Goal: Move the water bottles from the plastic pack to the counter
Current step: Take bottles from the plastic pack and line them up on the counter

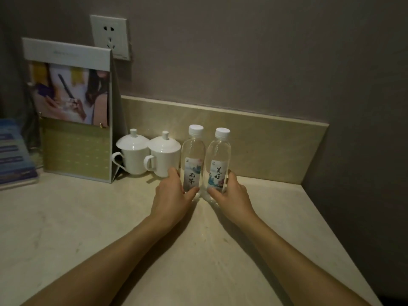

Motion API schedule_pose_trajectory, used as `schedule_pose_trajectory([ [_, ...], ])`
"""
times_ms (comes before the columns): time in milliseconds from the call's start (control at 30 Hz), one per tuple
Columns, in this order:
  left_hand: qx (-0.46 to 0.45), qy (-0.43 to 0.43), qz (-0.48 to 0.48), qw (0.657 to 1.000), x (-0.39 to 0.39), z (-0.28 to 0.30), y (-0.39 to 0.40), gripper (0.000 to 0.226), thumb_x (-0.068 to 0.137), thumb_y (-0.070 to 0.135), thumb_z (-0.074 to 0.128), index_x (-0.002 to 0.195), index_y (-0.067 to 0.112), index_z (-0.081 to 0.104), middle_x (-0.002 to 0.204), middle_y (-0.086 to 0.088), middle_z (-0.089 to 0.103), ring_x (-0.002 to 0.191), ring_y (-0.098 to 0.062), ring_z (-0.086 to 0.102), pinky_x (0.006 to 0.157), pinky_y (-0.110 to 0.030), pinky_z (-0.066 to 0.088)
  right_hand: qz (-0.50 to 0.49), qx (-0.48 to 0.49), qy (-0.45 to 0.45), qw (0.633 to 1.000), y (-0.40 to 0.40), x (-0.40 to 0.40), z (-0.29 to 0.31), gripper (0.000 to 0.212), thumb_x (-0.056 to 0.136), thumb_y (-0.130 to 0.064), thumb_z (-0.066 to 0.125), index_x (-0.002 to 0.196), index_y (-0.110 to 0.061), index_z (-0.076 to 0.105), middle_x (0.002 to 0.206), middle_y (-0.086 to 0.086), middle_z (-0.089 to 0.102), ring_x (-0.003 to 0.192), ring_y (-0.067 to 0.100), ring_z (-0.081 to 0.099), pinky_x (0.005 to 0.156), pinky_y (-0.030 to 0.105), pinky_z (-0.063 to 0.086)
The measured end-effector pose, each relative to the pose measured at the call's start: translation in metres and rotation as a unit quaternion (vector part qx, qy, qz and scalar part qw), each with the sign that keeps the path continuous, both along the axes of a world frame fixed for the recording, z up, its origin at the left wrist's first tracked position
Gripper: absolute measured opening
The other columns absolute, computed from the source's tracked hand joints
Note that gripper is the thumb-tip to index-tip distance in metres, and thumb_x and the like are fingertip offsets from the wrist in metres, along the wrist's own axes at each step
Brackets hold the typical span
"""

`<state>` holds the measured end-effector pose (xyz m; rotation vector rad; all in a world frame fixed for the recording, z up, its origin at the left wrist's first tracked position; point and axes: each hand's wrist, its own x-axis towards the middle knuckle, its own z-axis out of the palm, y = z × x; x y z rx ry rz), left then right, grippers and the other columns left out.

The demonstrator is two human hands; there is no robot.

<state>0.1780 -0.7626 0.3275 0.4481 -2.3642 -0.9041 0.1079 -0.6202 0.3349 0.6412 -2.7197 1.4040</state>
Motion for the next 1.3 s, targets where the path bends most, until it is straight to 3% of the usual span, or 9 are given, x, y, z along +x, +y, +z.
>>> schedule_pose_trajectory([
  [133,0.005,0.001,0.022,1.000,-0.004,-0.001,0.004,0.035,0.085,0.034,0.073,0.095,0.025,0.041,0.077,0.010,0.050,0.068,-0.011,0.053,0.049,-0.012,0.031,-0.015,0.013,0.010,1.000,-0.005,-0.001,-0.001,0.048,0.087,-0.032,0.068,0.124,-0.021,0.041,0.126,0.003,0.061,0.110,0.023,0.063,0.088,0.043,0.057],
  [233,0.004,0.000,0.037,0.999,-0.008,0.001,0.007,0.034,0.086,0.033,0.072,0.097,0.022,0.042,0.084,0.003,0.059,0.078,-0.019,0.062,0.058,-0.023,0.047,-0.026,0.025,0.024,0.999,-0.009,-0.003,0.001,0.045,0.087,-0.032,0.068,0.121,-0.019,0.043,0.123,0.005,0.059,0.109,0.024,0.061,0.089,0.043,0.054],
  [300,0.010,-0.001,0.043,0.999,-0.011,0.003,0.008,0.033,0.086,0.032,0.071,0.099,0.019,0.044,0.092,-0.004,0.064,0.088,-0.025,0.066,0.070,-0.036,0.055,-0.033,0.025,0.032,0.999,-0.012,-0.005,0.001,0.046,0.087,-0.031,0.068,0.123,-0.018,0.043,0.124,0.005,0.054,0.109,0.022,0.058,0.088,0.038,0.053],
  [400,0.012,0.009,0.055,0.998,-0.014,0.005,0.009,0.032,0.087,0.031,0.070,0.101,0.018,0.044,0.100,-0.008,0.067,0.093,-0.028,0.067,0.076,-0.044,0.058,-0.035,0.027,0.039,0.998,-0.016,-0.007,0.001,0.045,0.088,-0.032,0.067,0.123,-0.018,0.043,0.124,0.004,0.048,0.108,0.020,0.056,0.079,0.028,0.047],
  [500,0.008,0.019,0.063,0.998,-0.018,0.005,0.010,0.032,0.088,0.029,0.069,0.100,0.017,0.042,0.102,-0.009,0.067,0.093,-0.029,0.067,0.072,-0.039,0.056,-0.036,0.038,0.035,0.998,-0.020,-0.012,0.004,0.046,0.089,-0.031,0.066,0.126,-0.016,0.043,0.128,0.006,0.048,0.110,0.022,0.056,0.078,0.027,0.042],
  [667,-0.002,0.026,0.077,0.997,-0.026,0.006,0.009,0.034,0.088,0.025,0.069,0.097,0.020,0.037,0.102,-0.009,0.067,0.093,-0.028,0.066,0.065,-0.031,0.047,-0.039,0.037,0.025,0.998,-0.026,-0.016,0.005,0.043,0.090,-0.033,0.065,0.122,-0.016,0.043,0.131,0.007,0.047,0.113,0.025,0.056,0.087,0.035,0.049],
  [800,-0.005,0.028,0.081,0.996,-0.033,0.006,0.006,0.033,0.089,0.025,0.068,0.096,0.018,0.037,0.099,-0.009,0.067,0.090,-0.028,0.067,0.065,-0.034,0.051,-0.038,0.037,0.022,0.998,-0.029,-0.019,0.005,0.043,0.090,-0.033,0.065,0.122,-0.016,0.042,0.130,0.006,0.046,0.112,0.024,0.055,0.089,0.036,0.051],
  [1000,-0.004,0.036,0.089,0.995,-0.042,0.005,0.004,0.034,0.089,0.024,0.068,0.094,0.019,0.034,0.095,-0.008,0.067,0.086,-0.027,0.067,0.060,-0.029,0.040,-0.039,0.038,0.021,0.998,-0.032,-0.025,0.006,0.044,0.091,-0.033,0.064,0.124,-0.015,0.042,0.130,0.006,0.046,0.114,0.023,0.054,0.089,0.036,0.049],
  [1300,-0.038,0.028,0.104,0.993,-0.051,0.005,0.001,0.032,0.090,0.021,0.066,0.097,0.016,0.036,0.099,-0.012,0.069,0.090,-0.032,0.068,0.060,-0.031,0.041,-0.043,0.048,0.016,0.998,-0.039,-0.033,0.007,0.044,0.092,-0.036,0.062,0.125,-0.014,0.042,0.129,0.007,0.046,0.113,0.025,0.055,0.089,0.038,0.049],
])
